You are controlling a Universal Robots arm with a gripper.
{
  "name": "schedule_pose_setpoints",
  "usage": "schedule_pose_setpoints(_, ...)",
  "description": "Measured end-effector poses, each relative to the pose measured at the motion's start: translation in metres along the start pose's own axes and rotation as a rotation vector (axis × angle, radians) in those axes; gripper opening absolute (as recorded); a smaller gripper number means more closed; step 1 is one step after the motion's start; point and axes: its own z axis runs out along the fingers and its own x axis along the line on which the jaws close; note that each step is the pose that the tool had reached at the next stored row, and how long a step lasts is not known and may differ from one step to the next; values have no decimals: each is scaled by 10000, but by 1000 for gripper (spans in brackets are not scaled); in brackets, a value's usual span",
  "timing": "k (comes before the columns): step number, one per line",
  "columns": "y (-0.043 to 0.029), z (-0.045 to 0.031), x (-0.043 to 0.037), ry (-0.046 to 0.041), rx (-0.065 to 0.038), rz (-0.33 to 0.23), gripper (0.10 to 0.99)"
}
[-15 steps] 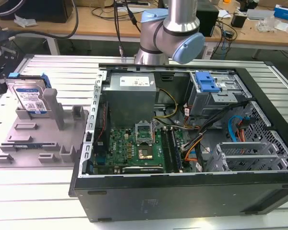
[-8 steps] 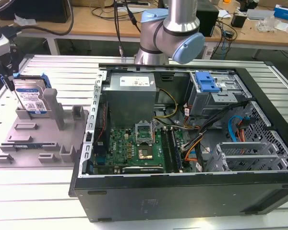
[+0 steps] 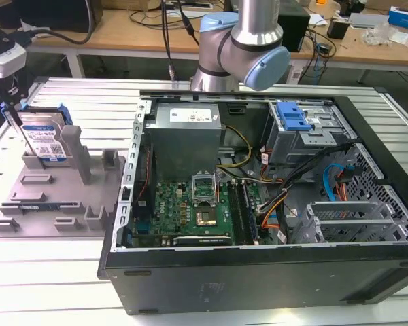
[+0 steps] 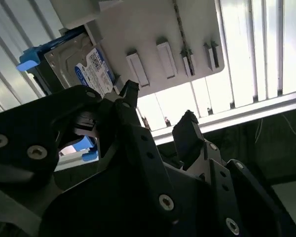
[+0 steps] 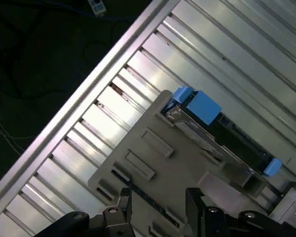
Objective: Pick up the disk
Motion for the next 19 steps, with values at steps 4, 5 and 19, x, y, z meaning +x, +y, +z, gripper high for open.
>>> schedule_pose_setpoints(4, 0, 0, 0, 94, 71, -901, 557)
schedule_pose_setpoints(5, 0, 1, 0, 126, 100, -1113, 557)
schedule_pose_setpoints(19, -1, 17, 0, 67, 437, -4976, 557)
